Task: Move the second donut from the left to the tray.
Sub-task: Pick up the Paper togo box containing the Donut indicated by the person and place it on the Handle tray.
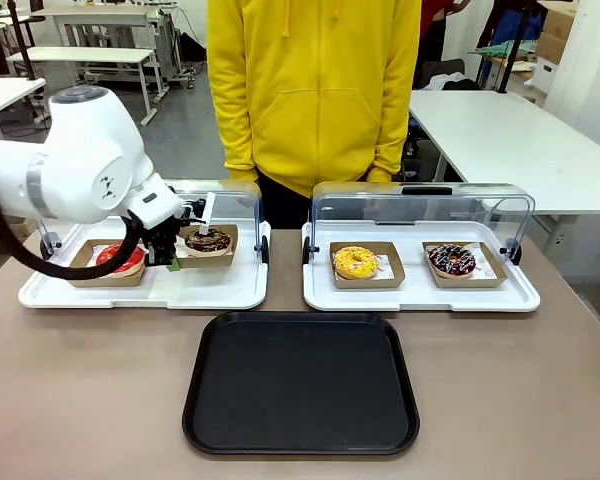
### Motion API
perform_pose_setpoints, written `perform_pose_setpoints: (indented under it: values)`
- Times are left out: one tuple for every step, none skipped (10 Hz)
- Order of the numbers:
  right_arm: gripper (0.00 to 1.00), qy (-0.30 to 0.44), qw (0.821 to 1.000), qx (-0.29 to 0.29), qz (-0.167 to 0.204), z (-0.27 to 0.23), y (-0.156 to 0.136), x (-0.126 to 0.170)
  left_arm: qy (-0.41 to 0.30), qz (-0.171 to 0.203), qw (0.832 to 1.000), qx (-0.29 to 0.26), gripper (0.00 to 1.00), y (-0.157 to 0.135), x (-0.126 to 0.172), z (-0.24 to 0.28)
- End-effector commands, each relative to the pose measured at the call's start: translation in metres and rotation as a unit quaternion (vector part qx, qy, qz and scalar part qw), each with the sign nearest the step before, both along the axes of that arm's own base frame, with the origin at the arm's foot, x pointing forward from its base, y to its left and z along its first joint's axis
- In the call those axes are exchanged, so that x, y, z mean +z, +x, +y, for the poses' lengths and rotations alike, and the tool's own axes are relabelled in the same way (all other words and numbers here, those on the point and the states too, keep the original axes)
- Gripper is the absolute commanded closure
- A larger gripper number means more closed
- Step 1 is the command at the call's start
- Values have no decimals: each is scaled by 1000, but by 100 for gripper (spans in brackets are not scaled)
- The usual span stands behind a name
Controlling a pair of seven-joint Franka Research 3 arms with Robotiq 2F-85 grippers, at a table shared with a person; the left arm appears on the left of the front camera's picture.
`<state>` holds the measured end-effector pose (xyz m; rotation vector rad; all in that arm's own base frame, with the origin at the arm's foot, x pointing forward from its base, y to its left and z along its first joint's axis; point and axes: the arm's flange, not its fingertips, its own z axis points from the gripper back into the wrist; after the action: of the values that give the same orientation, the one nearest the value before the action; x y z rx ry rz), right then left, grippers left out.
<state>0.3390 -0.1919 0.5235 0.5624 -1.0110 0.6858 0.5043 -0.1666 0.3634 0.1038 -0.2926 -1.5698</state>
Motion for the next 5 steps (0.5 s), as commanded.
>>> perform_pose_setpoints:
  values:
    - [0, 5, 1000, 3, -19, 0, 3, 2, 6, -21, 1000, 12, 98, -48, 5, -11]
    - [0, 5, 1000, 3, -19, 0, 3, 2, 0, -22, 1000, 12, 98, -66, 7, -24]
    - [0, 5, 1000, 3, -19, 0, 3, 2, -8, -28, 1000, 6, 98, -86, 7, -43]
    - [0, 5, 1000, 3, -19, 0, 3, 2, -11, -34, 999, 7, 98, -100, 8, -61]
    - [0, 5, 1000, 3, -19, 0, 3, 2, -11, -43, 999, 8, 98, -112, 6, -79]
